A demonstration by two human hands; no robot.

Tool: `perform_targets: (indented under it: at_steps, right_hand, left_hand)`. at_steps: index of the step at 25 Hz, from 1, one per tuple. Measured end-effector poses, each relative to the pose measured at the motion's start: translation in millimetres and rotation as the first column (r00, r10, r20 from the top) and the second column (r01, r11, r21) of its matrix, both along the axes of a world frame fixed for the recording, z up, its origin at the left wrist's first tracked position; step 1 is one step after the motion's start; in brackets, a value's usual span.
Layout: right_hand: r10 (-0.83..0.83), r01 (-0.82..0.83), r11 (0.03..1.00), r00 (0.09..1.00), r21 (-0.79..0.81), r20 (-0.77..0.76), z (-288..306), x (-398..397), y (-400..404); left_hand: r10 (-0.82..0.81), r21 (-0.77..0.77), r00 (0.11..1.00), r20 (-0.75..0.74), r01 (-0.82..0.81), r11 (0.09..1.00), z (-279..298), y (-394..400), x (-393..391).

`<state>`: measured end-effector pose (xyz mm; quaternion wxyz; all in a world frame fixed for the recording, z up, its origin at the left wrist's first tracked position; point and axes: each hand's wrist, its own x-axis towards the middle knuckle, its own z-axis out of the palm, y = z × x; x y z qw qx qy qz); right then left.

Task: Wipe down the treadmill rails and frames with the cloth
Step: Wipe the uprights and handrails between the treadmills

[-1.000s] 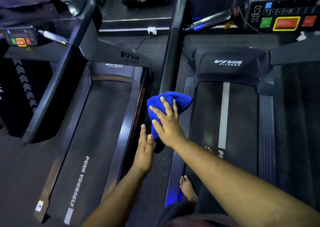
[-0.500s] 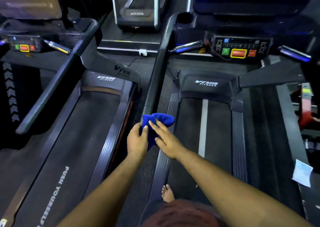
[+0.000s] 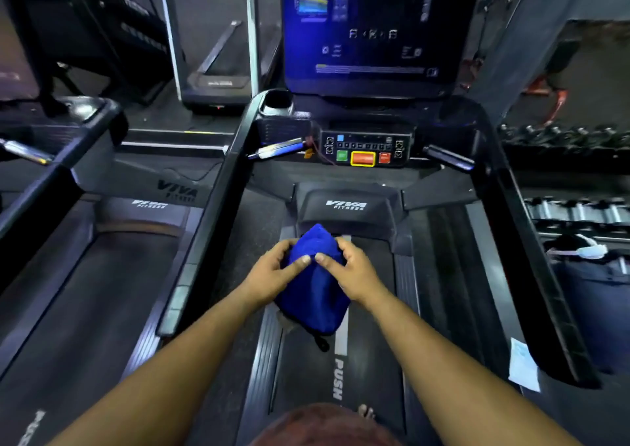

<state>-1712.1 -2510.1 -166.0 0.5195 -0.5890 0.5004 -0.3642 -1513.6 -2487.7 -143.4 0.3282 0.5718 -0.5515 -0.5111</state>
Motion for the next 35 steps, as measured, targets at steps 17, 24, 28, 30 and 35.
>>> perform_targets:
  at_steps: [17,24,28,30,35]
  right_hand:
    - [-0.714,0.711,0.7,0.698,0.063,0.052,-1.7,-113.2,-170.4]
    - [-0.843,0.835,0.537,0.529,-0.117,-0.099,9.4,-165.0,-229.8]
    - [-0.866,0.791,0.5,0.442,-0.352,-0.235,12.2,-212.3,-283.1]
    - [-0.865,0.733,0.495,0.362,-0.467,-0.349,6.2,-235.3,-315.5]
    - [-0.426,0.178,0.905,0.371,-0.387,-0.825,-57.3,-252.5,-365.7]
  left_hand:
    - [-0.081,0.142,0.977,-0.2,0.11,0.984,-9.0,-247.5,-115.6]
    - [-0.325,-0.109,0.937,0.13,0.339,0.935,9.5,-340.0,-185.5]
    - [-0.33,-0.223,0.811,0.483,0.478,0.849,13.8,-389.6,-241.4]
    - [-0.262,-0.247,0.709,0.655,0.529,0.812,9.3,-415.4,-270.6]
    - [-0.243,-0.088,0.367,0.898,0.691,0.717,-24.2,-473.6,-299.2]
